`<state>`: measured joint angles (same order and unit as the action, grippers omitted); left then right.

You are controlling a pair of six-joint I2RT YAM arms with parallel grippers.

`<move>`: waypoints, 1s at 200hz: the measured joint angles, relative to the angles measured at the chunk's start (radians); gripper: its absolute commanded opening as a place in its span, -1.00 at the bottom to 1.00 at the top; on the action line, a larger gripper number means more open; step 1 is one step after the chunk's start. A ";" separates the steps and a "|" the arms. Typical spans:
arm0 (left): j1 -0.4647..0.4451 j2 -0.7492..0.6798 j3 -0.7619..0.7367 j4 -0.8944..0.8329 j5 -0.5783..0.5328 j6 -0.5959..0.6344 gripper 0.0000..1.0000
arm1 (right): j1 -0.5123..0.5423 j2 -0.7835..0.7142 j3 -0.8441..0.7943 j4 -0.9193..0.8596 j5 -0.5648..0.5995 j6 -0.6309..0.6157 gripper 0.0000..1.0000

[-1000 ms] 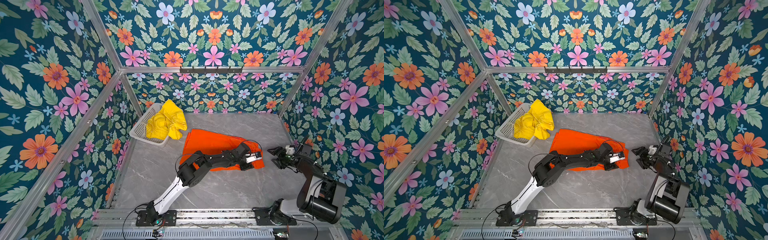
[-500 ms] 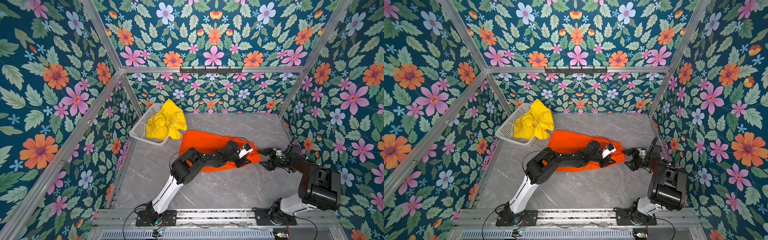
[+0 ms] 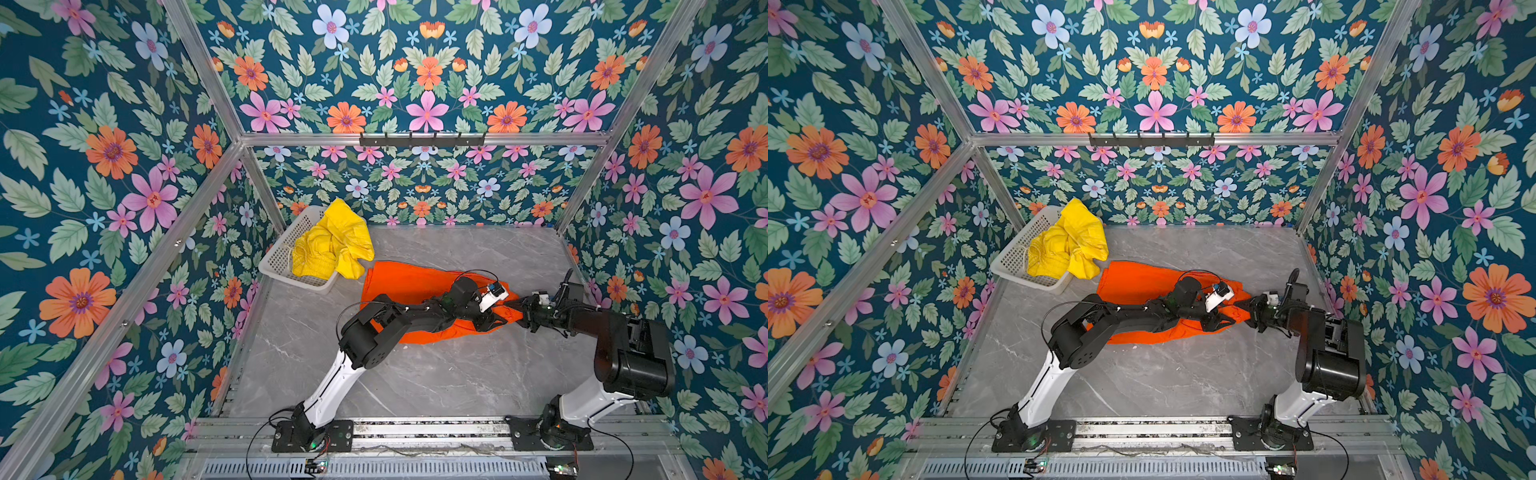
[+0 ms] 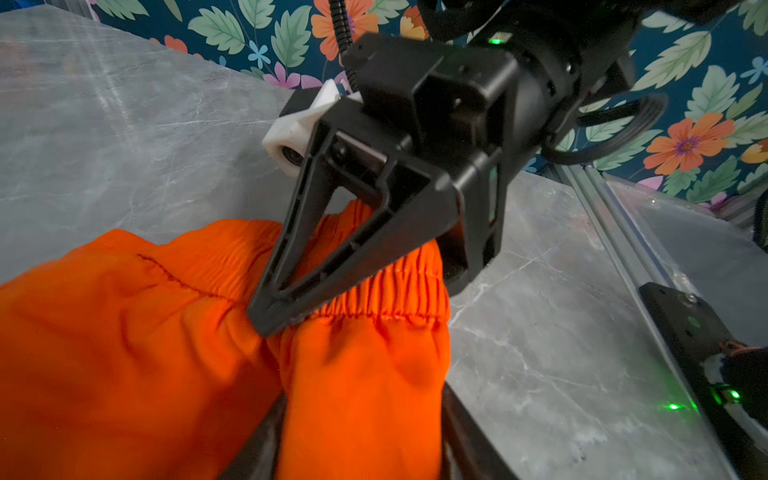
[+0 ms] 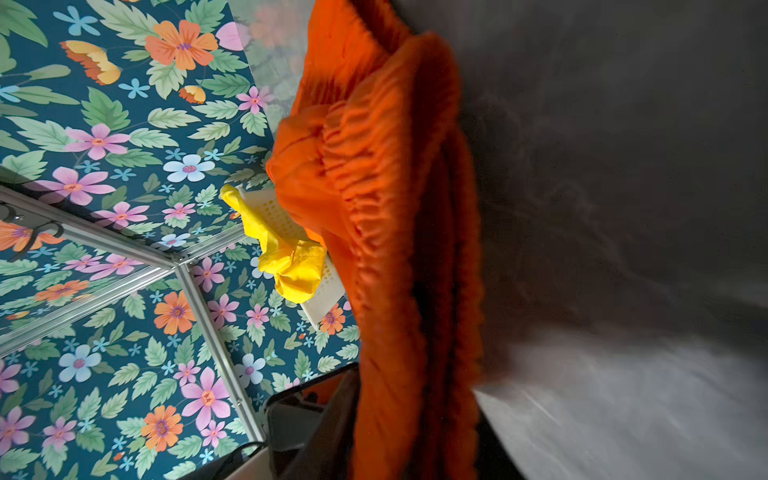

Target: Fold and stack the shorts

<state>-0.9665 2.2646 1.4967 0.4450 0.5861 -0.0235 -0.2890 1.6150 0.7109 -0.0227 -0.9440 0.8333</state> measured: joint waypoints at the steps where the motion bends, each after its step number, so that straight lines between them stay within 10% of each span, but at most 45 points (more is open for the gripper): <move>1: 0.000 -0.002 0.000 -0.001 -0.001 0.000 0.28 | 0.000 -0.003 0.004 -0.008 0.005 -0.006 -0.58; 110: 0.261 -0.438 -0.324 -0.360 -0.330 -0.360 0.21 | 0.004 -0.169 0.412 -0.618 0.414 -0.522 -0.65; 200: 0.359 -0.418 -0.478 -0.426 -0.406 -0.550 0.07 | 0.216 -0.158 0.632 -0.764 0.668 -0.686 -0.66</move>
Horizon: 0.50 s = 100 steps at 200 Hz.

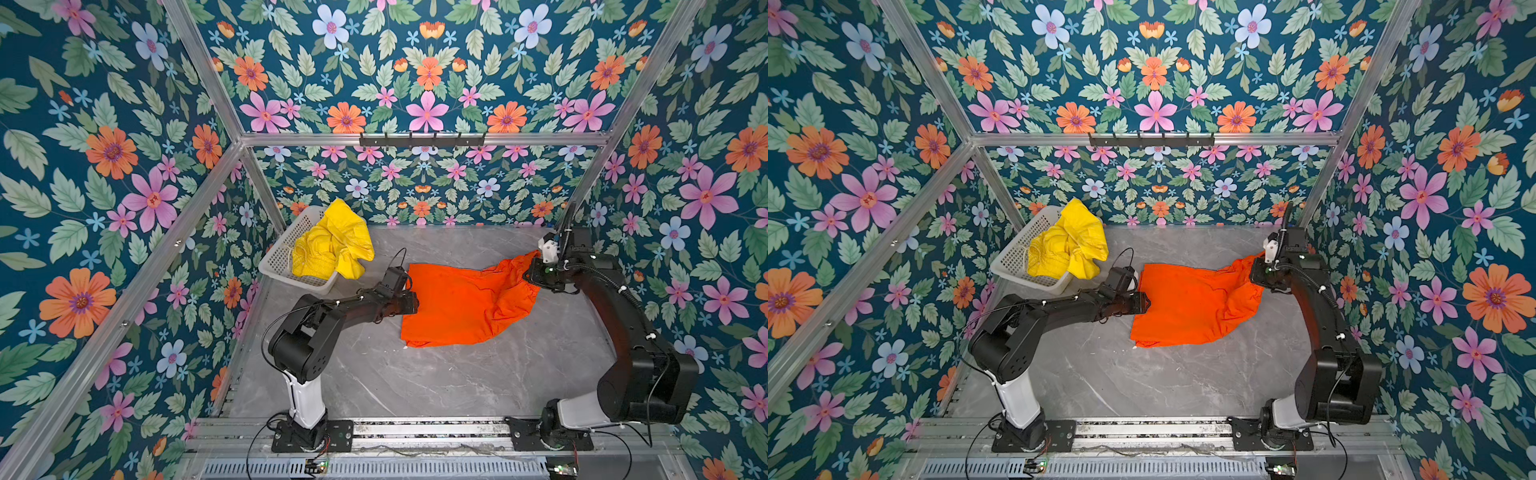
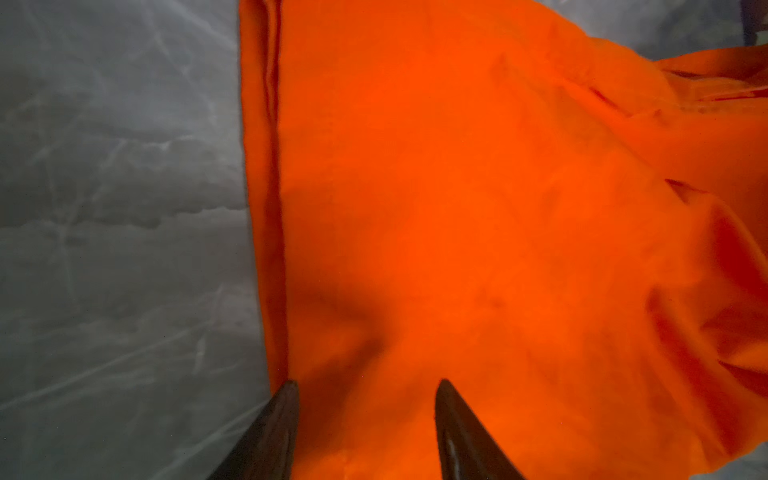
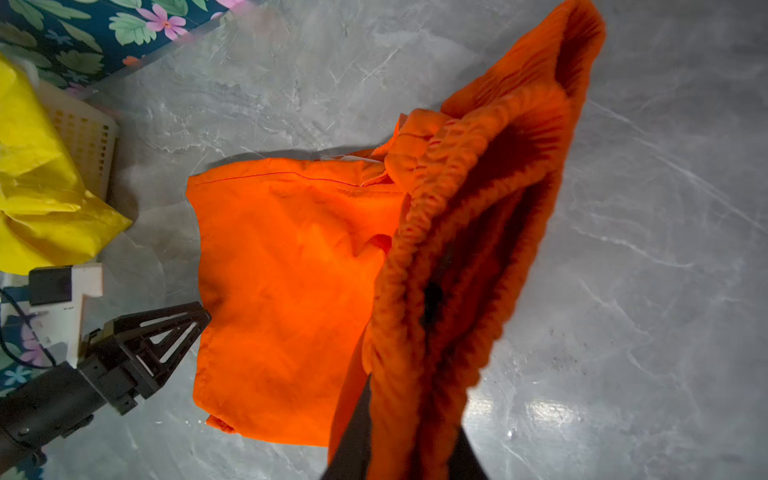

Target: Fold and stack the shorts

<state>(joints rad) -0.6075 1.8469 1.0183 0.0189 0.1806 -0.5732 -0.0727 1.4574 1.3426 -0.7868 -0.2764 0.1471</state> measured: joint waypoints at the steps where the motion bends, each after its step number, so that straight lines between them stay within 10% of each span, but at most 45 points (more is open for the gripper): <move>1: 0.000 0.001 0.000 0.000 -0.001 0.000 0.07 | 0.001 0.000 0.002 -0.001 0.001 0.000 -0.66; 100: 0.010 0.052 -0.044 0.191 0.020 -0.012 -0.43 | 0.208 0.040 0.109 -0.022 0.156 -0.038 -0.68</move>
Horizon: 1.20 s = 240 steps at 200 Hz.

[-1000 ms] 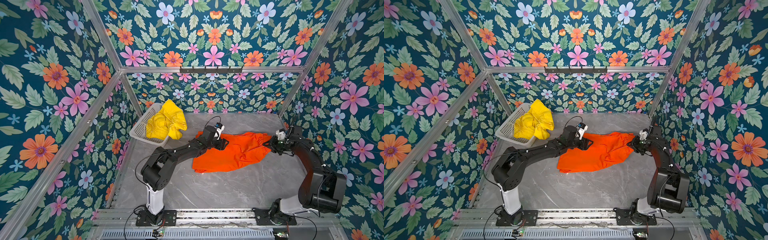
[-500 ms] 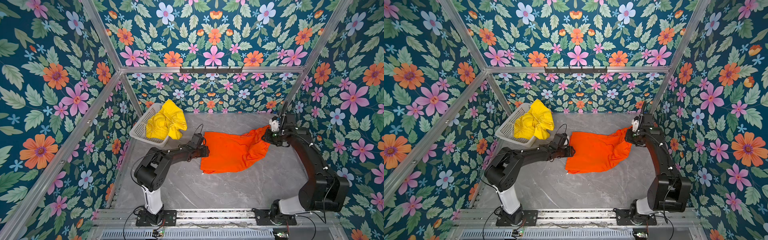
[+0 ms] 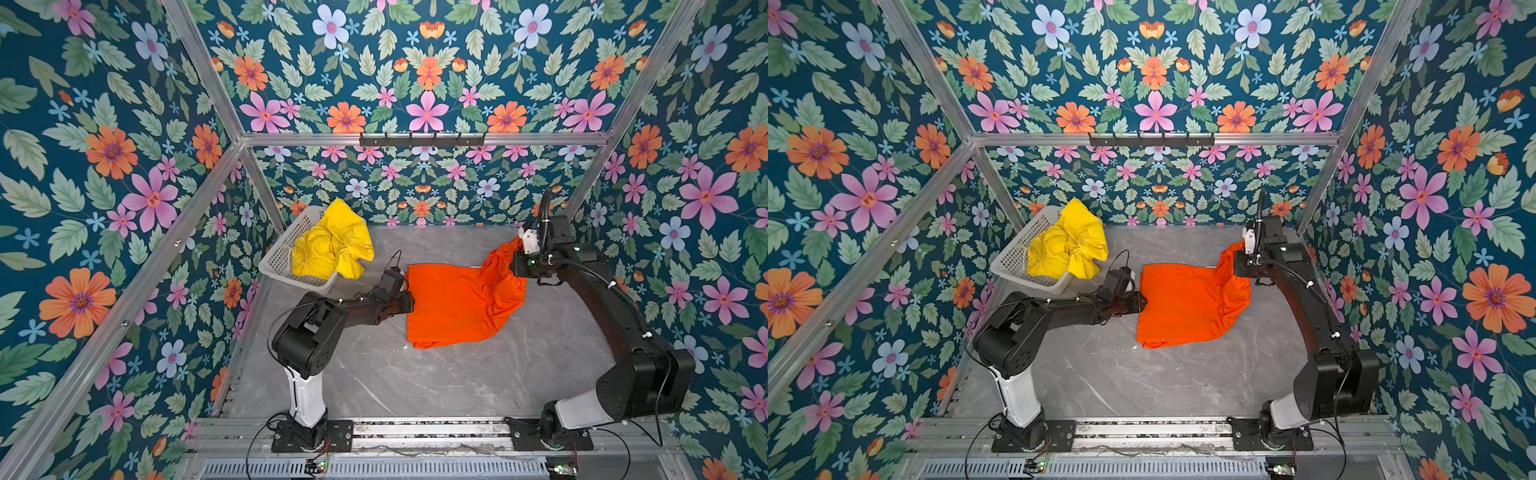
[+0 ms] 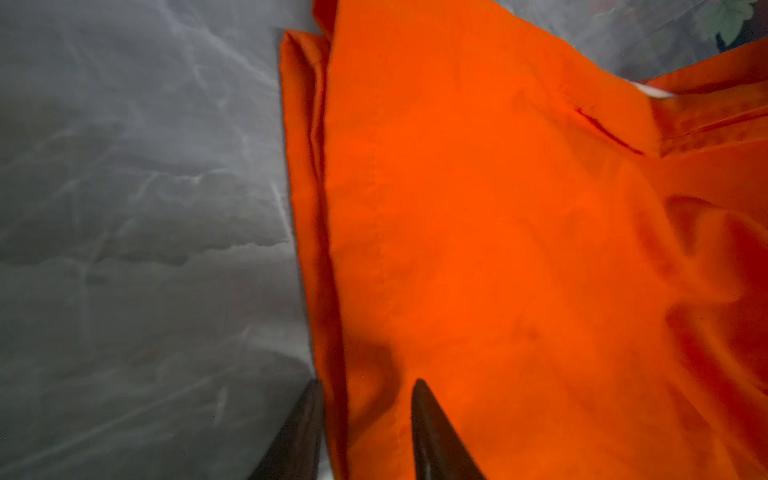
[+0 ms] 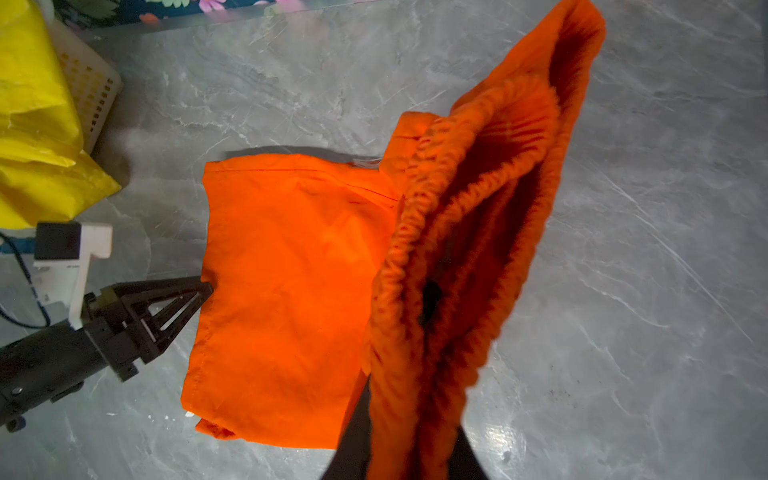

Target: Fold and stack the shorts

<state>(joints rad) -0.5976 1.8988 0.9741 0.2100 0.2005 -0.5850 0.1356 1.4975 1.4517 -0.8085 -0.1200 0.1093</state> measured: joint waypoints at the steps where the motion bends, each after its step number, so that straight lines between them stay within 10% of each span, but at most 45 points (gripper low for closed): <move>1: 0.000 0.002 0.000 0.002 0.001 0.000 -0.43 | 0.006 0.002 0.001 0.000 0.002 0.000 -0.68; 89: 0.000 0.036 -0.006 0.087 0.037 -0.013 -0.51 | 0.383 0.192 0.117 0.037 0.142 0.020 -0.67; 161: 0.000 0.037 -0.005 0.092 0.042 -0.013 -0.41 | 0.476 0.409 0.169 0.082 0.122 0.119 -0.55; 214: 0.012 -0.056 -0.034 -0.027 0.010 -0.015 0.03 | 0.479 0.420 0.113 0.195 -0.043 0.176 0.26; 240: 0.042 -0.181 -0.075 -0.130 -0.031 -0.018 0.06 | 0.462 0.347 0.059 0.248 -0.126 0.193 0.33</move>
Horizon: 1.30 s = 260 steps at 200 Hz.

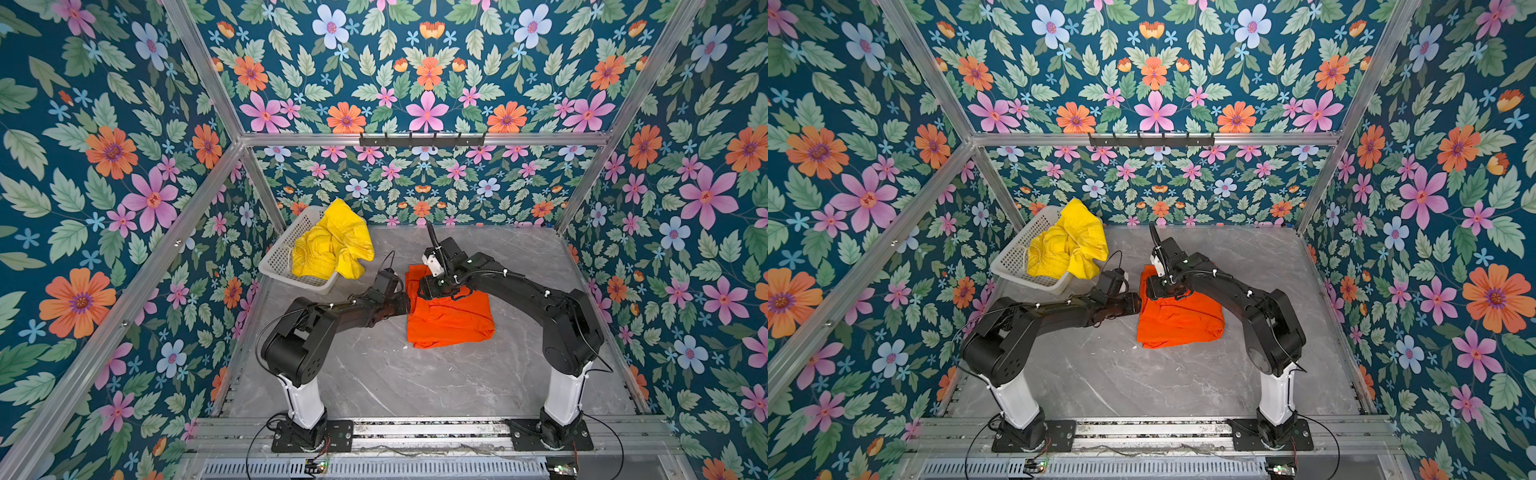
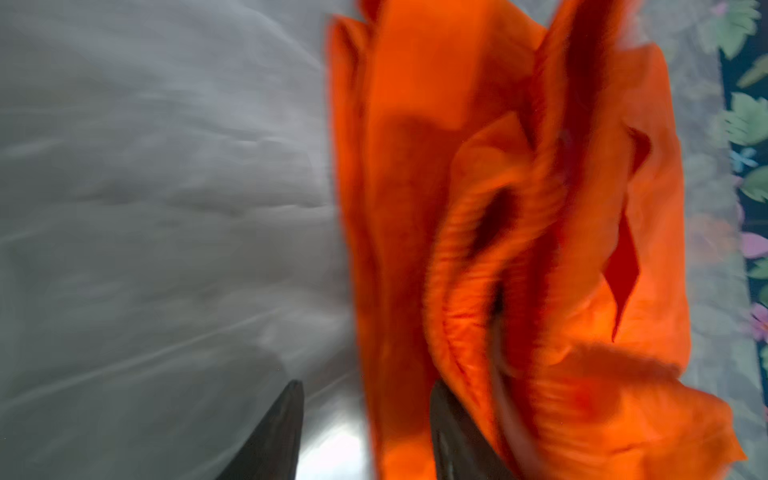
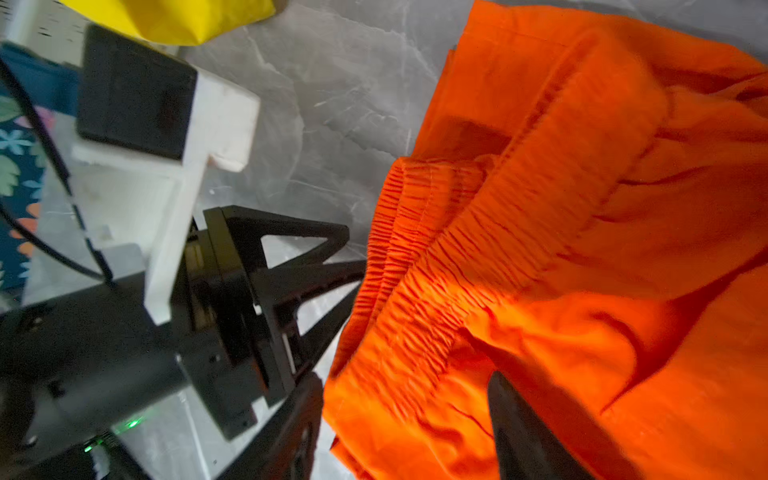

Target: Fold and stack the shorts

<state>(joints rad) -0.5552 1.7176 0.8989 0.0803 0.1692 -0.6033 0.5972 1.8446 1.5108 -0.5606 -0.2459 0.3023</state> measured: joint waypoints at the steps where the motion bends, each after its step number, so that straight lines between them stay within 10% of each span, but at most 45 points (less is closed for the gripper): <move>1: 0.000 -0.004 -0.001 -0.002 -0.002 0.000 0.07 | -0.001 -0.003 -0.002 0.002 -0.003 0.001 0.32; 71: -0.036 -0.102 0.064 -0.041 0.050 0.032 0.01 | -0.283 -0.256 -0.284 0.143 -0.123 0.085 0.34; 139: -0.052 0.121 0.104 -0.040 0.080 0.057 -0.22 | -0.543 -0.128 -0.406 0.135 -0.203 0.105 0.38; 197: -0.053 0.130 0.059 0.043 0.072 0.056 -0.24 | -0.557 0.000 -0.413 0.188 -0.345 0.083 0.33; 260: -0.053 0.125 0.045 0.075 0.068 0.034 -0.17 | -0.554 0.047 -0.435 0.278 -0.435 0.084 -0.33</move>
<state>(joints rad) -0.6086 1.8427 0.9443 0.1551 0.2367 -0.5694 0.0433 1.8919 1.0763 -0.2821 -0.6807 0.3866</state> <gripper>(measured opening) 0.403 0.383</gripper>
